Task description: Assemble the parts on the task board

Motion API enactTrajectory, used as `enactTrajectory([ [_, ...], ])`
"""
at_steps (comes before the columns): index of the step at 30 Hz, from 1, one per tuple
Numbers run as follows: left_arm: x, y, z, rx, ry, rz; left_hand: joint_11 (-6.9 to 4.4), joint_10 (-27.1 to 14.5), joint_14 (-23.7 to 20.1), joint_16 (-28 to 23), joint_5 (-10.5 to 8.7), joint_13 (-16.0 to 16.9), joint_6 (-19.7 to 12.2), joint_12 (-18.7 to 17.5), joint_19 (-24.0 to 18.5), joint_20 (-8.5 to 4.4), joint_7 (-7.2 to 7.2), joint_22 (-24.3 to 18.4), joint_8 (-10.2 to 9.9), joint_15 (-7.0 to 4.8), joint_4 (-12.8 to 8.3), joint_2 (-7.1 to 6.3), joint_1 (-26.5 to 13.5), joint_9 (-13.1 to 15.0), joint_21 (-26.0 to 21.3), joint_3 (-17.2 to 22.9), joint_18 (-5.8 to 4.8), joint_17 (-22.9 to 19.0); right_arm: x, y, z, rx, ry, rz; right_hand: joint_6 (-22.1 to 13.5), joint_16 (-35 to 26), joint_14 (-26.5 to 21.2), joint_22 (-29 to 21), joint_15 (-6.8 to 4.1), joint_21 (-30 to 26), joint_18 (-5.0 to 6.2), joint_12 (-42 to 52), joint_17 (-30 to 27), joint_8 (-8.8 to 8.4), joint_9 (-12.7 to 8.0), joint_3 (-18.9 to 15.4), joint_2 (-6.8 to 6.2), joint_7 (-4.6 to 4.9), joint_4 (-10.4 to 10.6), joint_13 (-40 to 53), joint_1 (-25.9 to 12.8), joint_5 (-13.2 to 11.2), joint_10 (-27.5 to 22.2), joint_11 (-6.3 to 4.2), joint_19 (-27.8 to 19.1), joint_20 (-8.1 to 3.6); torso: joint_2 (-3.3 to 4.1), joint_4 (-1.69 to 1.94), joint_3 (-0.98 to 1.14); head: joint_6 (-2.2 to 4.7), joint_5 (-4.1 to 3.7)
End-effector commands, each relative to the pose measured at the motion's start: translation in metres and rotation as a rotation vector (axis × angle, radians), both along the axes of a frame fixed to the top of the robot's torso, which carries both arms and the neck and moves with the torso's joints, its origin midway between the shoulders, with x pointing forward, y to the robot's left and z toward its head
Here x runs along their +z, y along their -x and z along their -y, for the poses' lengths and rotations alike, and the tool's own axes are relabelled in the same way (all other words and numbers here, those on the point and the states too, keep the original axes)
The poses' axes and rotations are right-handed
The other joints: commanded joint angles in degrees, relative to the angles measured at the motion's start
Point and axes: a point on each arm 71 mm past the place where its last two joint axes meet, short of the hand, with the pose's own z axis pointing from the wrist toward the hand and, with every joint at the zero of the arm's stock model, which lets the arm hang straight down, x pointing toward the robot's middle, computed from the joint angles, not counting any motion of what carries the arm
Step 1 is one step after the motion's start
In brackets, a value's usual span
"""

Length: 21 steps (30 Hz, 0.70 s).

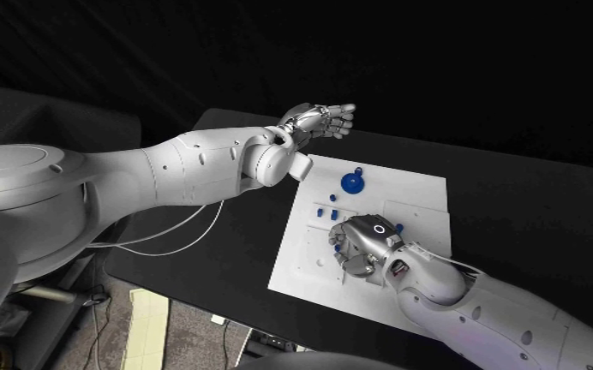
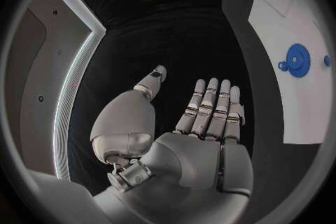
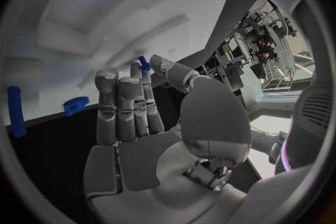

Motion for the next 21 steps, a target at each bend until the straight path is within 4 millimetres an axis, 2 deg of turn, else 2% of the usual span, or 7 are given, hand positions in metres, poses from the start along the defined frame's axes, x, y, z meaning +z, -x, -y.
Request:
enactTrajectory([
  [1,0.002,0.0,0.001,-0.005,0.01,0.008,-0.05,0.22,-0.07,0.22,-0.26,0.01,-0.21,-0.06,0.45,0.09,2.09,0.08,0.37,0.11,-0.28,-0.11,0.67,0.09,-0.28,0.1,0.24,0.07,0.0,0.001,0.0,0.012,-0.035,-0.033,-1.15,0.13,0.04,0.86,0.93,-0.15,5.21,-0.58,-0.21,-0.57,-0.24,-1.27,0.13,0.6,-0.22,-0.56,-0.72,0.24,-1.59,0.54,-0.6,-0.03,0.01,-0.01,0.02,0.15,-0.13],
  [8,0.002,0.0,0.0,-0.003,0.01,0.008,-0.04,0.22,-0.08,0.22,-0.26,0.0,-0.24,-0.06,0.46,0.09,2.09,0.08,0.36,0.12,-0.28,-0.13,0.68,0.08,-0.3,0.11,0.23,0.08,0.005,0.003,0.004,-0.003,-0.078,-0.018,-3.35,-0.36,-0.78,0.33,2.69,-1.33,5.21,-0.76,-1.04,-1.66,-0.83,-5.54,-0.97,1.54,-0.45,-3.19,-2.35,-1.18,-7.9,2.36,-1.38,0.51,0.02,0.03,0.02,0.3,-0.4],
  [12,0.002,0.0,-0.001,-0.001,0.009,0.009,-0.05,0.21,-0.08,0.22,-0.25,0.0,-0.26,-0.06,0.46,0.09,2.07,0.08,0.35,0.12,-0.28,-0.13,0.69,0.08,-0.32,0.12,0.23,0.08,0.01,0.002,0.01,-0.015,-0.093,-0.001,-4.03,-0.37,-1.0,-0.02,3.49,-1.96,5.21,-0.6,-1.35,-1.92,-0.99,-6.68,-1.46,1.81,-0.47,-4.32,-2.22,-1.04,-10.04,3.19,-1.5,0.61,-0.01,0.05,-0.02,0.41,-0.61],
  [17,0.003,0.0,-0.003,0.003,0.008,0.01,-0.05,0.21,-0.08,0.22,-0.25,0.0,-0.28,-0.06,0.48,0.09,2.05,0.08,0.34,0.12,-0.28,-0.12,0.7,0.07,-0.33,0.13,0.23,0.09,0.025,-0.002,0.02,-0.025,-0.118,0.025,-4.23,-0.25,-1.05,-0.19,3.4,-2.28,5.21,-0.26,-1.55,-1.93,-1.05,-6.98,-1.5,1.62,-0.45,-4.69,-1.62,-0.95,-9.65,3.08,-1.41,0.65,0.0,0.06,0.01,0.57,-0.71],
  [21,0.003,0.0,-0.004,0.003,0.008,0.01,-0.05,0.22,-0.08,0.22,-0.25,0.0,-0.29,-0.06,0.48,0.09,2.04,0.09,0.34,0.12,-0.28,-0.12,0.71,0.07,-0.35,0.14,0.22,0.1,0.043,-0.007,0.03,-0.038,-0.129,0.042,-4.1,-0.07,-0.96,-0.26,2.94,-2.42,5.21,0.2,-1.76,-1.8,-1.07,-6.79,-1.37,1.6,-0.25,-4.84,-0.85,-1.34,-8.31,2.6,-1.14,0.66,-0.03,0.02,0.03,1.12,-1.24],
])
